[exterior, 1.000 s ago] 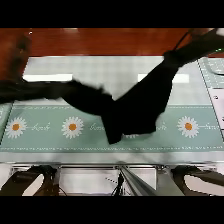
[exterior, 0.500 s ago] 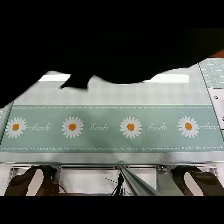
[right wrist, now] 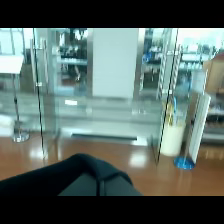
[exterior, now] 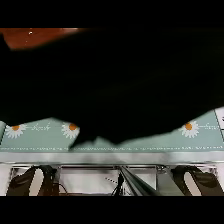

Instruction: Fold the shirts.

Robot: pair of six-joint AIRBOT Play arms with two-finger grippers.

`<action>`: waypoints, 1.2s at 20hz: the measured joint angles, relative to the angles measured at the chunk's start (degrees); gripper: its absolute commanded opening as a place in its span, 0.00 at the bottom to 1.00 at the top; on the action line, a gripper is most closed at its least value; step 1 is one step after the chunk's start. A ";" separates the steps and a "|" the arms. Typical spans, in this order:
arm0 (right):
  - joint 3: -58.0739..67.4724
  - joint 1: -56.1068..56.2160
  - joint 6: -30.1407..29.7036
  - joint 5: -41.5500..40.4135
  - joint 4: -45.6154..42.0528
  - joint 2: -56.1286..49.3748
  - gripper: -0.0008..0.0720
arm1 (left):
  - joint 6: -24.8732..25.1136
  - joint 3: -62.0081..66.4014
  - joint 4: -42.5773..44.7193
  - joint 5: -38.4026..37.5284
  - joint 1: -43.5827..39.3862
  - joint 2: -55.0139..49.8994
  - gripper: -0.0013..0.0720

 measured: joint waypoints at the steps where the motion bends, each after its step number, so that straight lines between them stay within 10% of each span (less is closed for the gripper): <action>1: 0.00 -0.02 0.15 1.86 -0.17 -0.24 0.03 | -0.59 -0.76 -0.02 -1.97 0.04 0.24 0.06; 10: -0.04 1.64 -1.44 27.87 -0.39 -19.91 0.03 | -2.71 -28.74 -6.45 -5.44 0.09 1.44 0.06; 24: -0.04 11.58 -3.80 10.32 2.58 -56.70 0.03 | 1.86 -73.37 -12.66 32.72 -0.04 -3.96 0.06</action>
